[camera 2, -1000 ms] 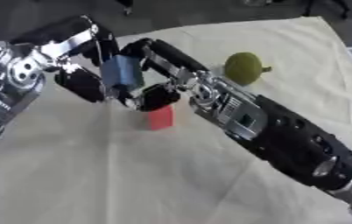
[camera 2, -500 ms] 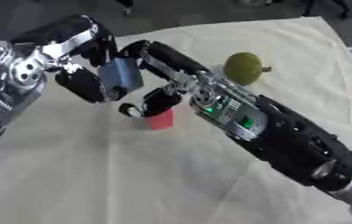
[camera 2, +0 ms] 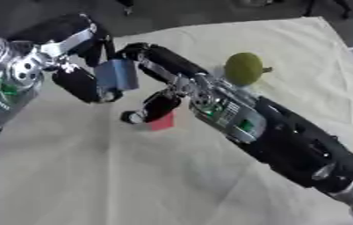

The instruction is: Pick up the objects with one hand, pass them to the other hand, and then place them into the box on the other side of the table.

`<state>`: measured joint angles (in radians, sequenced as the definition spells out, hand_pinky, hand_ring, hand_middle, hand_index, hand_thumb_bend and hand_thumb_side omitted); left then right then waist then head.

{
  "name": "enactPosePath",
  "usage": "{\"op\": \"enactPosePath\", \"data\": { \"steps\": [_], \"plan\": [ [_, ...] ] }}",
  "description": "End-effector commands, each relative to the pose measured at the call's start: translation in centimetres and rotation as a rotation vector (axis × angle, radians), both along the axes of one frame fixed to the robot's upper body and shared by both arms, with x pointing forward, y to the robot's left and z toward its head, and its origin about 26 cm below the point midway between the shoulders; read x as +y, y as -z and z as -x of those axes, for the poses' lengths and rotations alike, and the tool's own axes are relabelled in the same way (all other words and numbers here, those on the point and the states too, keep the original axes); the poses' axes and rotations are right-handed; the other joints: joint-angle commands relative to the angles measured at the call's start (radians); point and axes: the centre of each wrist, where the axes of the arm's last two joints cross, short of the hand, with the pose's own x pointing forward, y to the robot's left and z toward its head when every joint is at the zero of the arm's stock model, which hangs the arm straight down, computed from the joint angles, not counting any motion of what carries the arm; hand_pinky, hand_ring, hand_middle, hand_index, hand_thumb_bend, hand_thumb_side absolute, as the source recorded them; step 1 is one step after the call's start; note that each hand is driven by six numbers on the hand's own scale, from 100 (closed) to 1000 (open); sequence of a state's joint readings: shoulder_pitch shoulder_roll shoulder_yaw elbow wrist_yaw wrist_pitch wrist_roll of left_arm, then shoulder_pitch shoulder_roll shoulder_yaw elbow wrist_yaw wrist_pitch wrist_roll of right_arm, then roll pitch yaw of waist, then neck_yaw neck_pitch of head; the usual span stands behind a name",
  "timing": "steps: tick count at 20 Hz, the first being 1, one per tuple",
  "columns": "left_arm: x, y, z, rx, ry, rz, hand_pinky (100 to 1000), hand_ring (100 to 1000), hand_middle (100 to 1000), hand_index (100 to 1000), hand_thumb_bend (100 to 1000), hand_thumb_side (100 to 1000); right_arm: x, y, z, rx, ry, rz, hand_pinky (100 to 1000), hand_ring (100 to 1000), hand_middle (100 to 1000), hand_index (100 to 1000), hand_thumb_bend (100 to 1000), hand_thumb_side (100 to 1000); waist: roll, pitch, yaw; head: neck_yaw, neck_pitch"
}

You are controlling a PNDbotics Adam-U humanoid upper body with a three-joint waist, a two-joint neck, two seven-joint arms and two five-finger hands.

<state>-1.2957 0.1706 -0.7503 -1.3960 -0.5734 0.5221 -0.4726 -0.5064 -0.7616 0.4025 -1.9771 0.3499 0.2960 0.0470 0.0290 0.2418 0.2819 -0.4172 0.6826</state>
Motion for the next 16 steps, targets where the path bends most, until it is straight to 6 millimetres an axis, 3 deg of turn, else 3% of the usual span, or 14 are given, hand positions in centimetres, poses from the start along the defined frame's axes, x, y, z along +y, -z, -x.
{"op": "enactPosePath", "data": {
  "steps": [1, 10, 16],
  "plan": [
    [0.8, -1.7, 0.1, -0.023, -0.007, -0.017, 657, 484, 341, 429, 471, 100, -0.1, -0.9, 0.4, -0.046, 0.058, 0.006, 784, 878, 813, 948, 609, 100, 0.001, -0.017, -0.002, -0.003, -0.012],
    [2.4, -1.9, -0.6, 0.028, -0.046, -0.052, 656, 487, 341, 430, 470, 100, -0.3, -0.8, 0.4, -0.001, 0.302, -0.014, 787, 904, 845, 975, 609, 142, 0.001, -0.019, 0.003, -0.015, -0.012],
    [4.5, -2.0, -1.9, 0.007, -0.116, -0.007, 656, 483, 341, 432, 446, 100, -0.1, 0.3, 0.6, 0.053, 0.314, 0.011, 787, 903, 844, 974, 603, 169, -0.005, -0.028, -0.004, -0.002, -0.002]
  ]
}}
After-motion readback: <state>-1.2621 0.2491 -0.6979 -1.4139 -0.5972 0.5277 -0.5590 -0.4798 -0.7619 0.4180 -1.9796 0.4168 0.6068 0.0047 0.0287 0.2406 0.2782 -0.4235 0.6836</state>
